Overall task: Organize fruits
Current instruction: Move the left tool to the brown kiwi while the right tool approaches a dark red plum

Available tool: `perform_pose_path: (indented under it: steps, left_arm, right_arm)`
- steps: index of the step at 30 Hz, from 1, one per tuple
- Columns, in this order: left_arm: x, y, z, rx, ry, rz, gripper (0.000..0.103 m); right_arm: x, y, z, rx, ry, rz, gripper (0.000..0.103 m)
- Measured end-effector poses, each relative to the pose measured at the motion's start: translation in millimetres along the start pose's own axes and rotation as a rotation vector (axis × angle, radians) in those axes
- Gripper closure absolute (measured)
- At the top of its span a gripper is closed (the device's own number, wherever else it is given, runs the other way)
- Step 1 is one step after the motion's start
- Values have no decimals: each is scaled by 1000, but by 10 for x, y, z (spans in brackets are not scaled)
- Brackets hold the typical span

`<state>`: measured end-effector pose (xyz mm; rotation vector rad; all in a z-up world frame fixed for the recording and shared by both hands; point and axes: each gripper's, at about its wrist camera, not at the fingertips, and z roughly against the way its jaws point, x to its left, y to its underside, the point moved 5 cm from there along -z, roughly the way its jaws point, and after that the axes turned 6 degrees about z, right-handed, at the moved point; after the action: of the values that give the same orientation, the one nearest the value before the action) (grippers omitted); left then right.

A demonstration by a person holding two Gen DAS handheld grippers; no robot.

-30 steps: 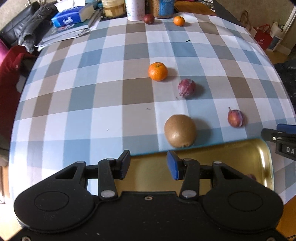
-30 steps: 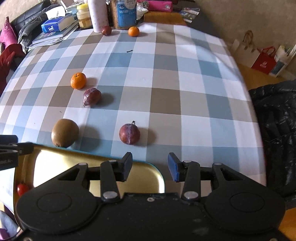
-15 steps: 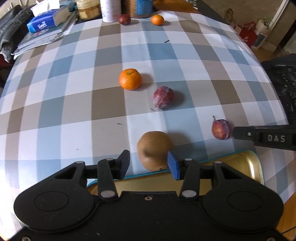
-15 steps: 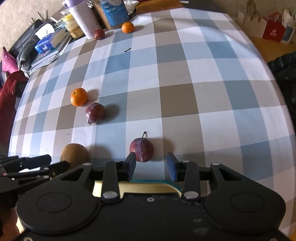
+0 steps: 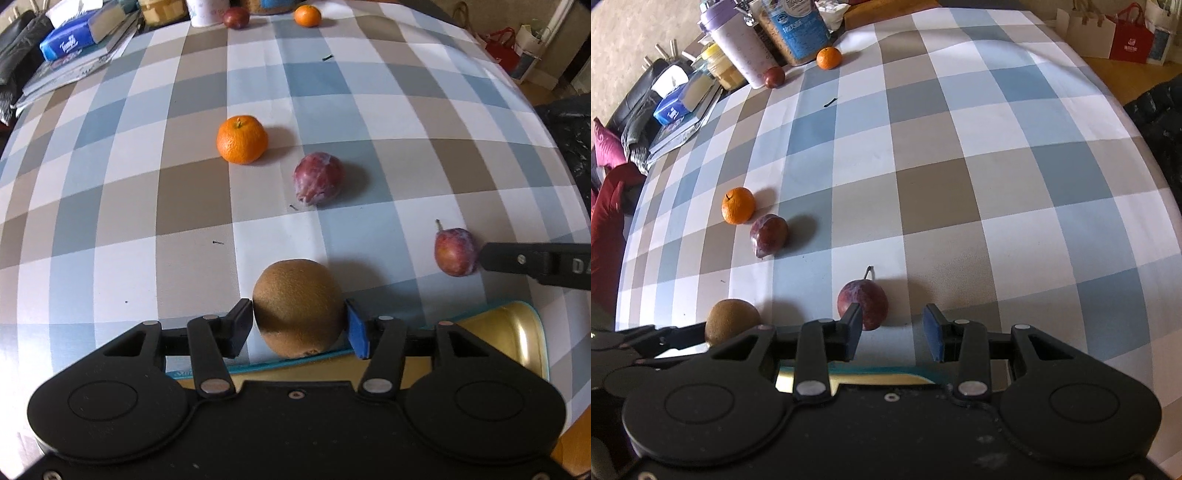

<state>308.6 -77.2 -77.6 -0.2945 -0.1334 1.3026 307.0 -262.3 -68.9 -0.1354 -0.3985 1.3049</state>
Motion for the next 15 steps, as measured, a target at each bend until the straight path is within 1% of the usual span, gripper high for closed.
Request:
perform_pose_path:
  steps: [4, 7, 11, 15]
  left_arm:
    - [69, -16, -23, -13, 21, 24, 40]
    - [121, -54, 16, -36, 29, 37, 40]
    - [182, -107, 73, -66, 21, 44, 40]
    - [255, -135, 103, -76, 20, 57, 37]
  right_arm:
    - [-18, 6, -50, 15, -22, -39, 63]
    - [7, 2, -78, 22, -16, -18, 63]
    - [48, -9, -72, 11, -4, 3, 63]
    - [79, -19, -64, 14, -19, 8, 63]
